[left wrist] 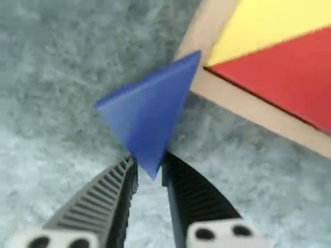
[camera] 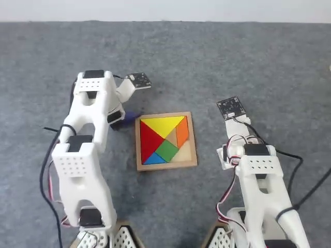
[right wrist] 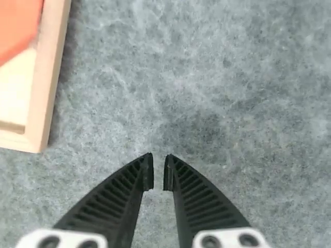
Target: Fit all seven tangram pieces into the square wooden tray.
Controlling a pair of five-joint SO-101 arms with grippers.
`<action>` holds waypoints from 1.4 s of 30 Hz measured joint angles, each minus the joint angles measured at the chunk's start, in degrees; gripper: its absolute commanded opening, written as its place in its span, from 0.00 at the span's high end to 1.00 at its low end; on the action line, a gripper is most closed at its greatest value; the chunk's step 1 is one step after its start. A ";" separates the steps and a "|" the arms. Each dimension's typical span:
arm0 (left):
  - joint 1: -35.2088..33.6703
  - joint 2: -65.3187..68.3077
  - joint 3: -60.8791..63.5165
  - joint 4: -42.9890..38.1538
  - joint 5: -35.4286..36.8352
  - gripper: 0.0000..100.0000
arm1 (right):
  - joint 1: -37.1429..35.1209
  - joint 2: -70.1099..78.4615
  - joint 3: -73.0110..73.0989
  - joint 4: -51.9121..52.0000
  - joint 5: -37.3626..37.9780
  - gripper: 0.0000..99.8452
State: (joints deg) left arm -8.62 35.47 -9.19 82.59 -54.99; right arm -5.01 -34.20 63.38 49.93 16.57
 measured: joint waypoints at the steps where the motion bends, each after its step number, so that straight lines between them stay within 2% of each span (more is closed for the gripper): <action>1: 0.00 0.00 -0.62 0.00 1.05 0.93 | 0.00 0.00 0.00 0.00 0.00 0.94; 5: 0.09 0.09 -4.04 -0.09 5.36 0.83 | 0.00 0.00 0.00 0.00 0.00 0.94; 9: 0.44 0.09 -5.54 -0.09 5.71 0.74 | 0.00 0.00 0.00 0.00 0.00 0.94; 14: 3.43 0.09 -5.54 -1.76 5.71 0.74 | 0.00 0.00 0.00 0.00 0.00 0.94; 18: 5.19 0.09 -5.54 -5.54 2.73 0.74 | 0.00 0.00 0.00 0.00 0.00 0.94; 30: 5.71 0.09 -5.54 -8.18 -14.59 0.74 | 0.00 0.00 0.00 0.00 0.00 0.94; 38: 5.80 4.04 -6.33 -12.84 -17.32 0.74 | 0.00 0.00 0.00 0.00 0.00 0.94; 42: 5.80 7.03 -9.93 -11.78 -17.58 0.82 | 0.00 0.00 0.00 0.00 0.00 0.94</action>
State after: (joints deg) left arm -2.81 42.51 -19.12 70.81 -72.57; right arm -5.01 -34.20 63.38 49.93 16.57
